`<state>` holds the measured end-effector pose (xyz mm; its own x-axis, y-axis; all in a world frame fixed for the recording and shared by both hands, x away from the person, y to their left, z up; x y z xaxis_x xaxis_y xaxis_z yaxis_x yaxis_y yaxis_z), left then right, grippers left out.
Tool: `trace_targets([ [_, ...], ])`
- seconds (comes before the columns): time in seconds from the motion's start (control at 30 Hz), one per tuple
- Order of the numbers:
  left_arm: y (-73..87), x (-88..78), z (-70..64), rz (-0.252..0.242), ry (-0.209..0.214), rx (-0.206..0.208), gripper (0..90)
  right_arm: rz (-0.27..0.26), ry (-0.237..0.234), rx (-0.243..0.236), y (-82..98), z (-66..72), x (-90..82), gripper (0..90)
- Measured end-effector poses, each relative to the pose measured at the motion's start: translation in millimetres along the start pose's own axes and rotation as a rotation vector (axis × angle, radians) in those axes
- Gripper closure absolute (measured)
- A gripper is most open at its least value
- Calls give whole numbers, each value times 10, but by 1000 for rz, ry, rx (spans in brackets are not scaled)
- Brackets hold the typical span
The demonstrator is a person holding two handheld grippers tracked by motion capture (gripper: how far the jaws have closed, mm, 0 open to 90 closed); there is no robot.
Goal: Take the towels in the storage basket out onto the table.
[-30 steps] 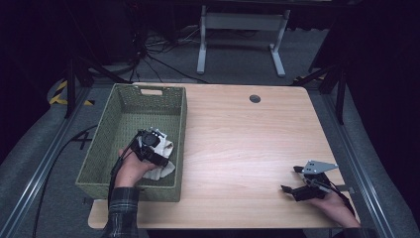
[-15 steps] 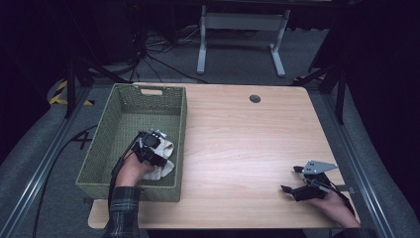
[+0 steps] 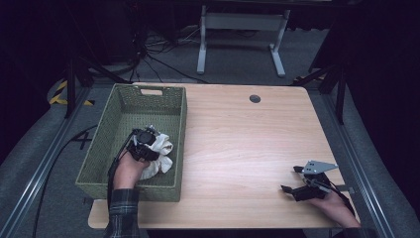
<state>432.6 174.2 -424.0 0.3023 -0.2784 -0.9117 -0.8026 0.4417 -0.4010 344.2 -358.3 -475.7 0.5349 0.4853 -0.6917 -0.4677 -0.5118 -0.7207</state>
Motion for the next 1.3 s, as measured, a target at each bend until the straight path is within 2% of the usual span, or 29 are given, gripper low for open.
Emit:
trace_targets([
  [0.07, 5, -64, 21, -49, 15, -19, 733, 0, 0, 0, 0, 0, 0, 79],
  [0.1, 5, -64, 21, -49, 15, -19, 733, 0, 0, 0, 0, 0, 0, 79],
  [0.17, 12, -115, 41, -93, 22, -26, 733, 0, 0, 0, 0, 0, 0, 79],
  [0.23, 18, -172, 54, -144, 42, -42, 733, 0, 0, 0, 0, 0, 0, 79],
  [0.27, 22, -219, 63, -186, 49, -44, 734, 0, 0, 0, 0, 0, 0, 79],
  [0.33, 25, -242, 65, -205, 62, -50, 736, 0, 0, 0, 0, -1, 0, 79],
  [0.37, 26, -289, 75, -244, 74, -50, 736, 0, 0, 0, 0, 0, 0, 79],
  [0.4, 26, -289, 75, -244, 74, -50, 737, 0, 0, 0, 0, 0, 0, 79],
  [0.43, 29, -338, 71, -271, 86, -60, 738, 0, 0, 0, 0, 0, 0, 79],
  [0.57, 30, -415, 78, -301, 93, -52, 738, 0, 0, 0, 0, 0, 0, 78],
  [0.83, 39, -606, 86, -401, 148, -32, 739, -1, 1, -3, -1, -3, 1, 78],
  [1.1, -20, -803, -36, -461, 180, -14, 741, -2, 1, -3, -1, -3, 1, 78],
  [1.3, -92, -957, -154, -505, 196, 38, 744, -2, 2, -4, -1, -4, 1, 79],
])
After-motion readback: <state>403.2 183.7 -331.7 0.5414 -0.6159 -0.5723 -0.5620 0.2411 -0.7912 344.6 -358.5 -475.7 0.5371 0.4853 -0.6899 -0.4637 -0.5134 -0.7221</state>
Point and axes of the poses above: each handheld gripper's, and its own axes: x roughly forward along the jaws, y roughly out of its underside, z roughly to its left, the point moved 1 cm from there along x, roughly forward along the jaws, and after that the axes turned 2 degrees about y, right-handed, at the moved point
